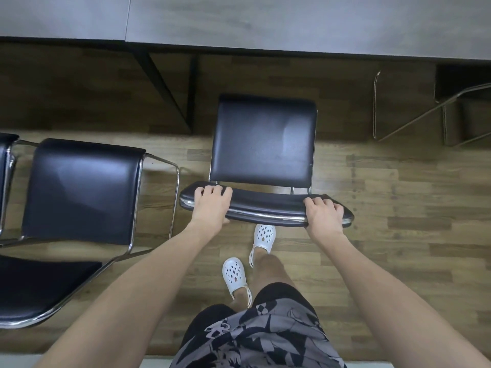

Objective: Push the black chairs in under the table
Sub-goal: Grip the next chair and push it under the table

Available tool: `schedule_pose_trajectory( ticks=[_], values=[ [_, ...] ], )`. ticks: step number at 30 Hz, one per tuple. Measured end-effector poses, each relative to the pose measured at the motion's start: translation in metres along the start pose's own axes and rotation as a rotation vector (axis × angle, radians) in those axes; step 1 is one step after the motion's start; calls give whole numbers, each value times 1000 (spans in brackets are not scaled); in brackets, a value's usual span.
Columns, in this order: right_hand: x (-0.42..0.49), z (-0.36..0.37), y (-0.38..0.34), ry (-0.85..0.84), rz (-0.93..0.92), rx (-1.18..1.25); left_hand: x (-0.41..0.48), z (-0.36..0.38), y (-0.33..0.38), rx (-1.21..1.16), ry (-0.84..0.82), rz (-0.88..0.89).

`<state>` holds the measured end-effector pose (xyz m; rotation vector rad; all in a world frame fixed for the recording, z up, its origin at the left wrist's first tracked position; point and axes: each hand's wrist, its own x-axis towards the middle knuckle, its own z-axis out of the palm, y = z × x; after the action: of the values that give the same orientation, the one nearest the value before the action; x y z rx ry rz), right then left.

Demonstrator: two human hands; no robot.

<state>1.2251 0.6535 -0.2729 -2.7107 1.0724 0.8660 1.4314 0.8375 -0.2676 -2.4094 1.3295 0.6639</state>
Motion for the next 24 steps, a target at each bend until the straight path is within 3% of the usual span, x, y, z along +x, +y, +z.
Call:
schedule_pose_trajectory(
  ticks=[24],
  values=[
    [99,-66,30,140,61,52,106,-61,0,16,74,-97]
  ],
)
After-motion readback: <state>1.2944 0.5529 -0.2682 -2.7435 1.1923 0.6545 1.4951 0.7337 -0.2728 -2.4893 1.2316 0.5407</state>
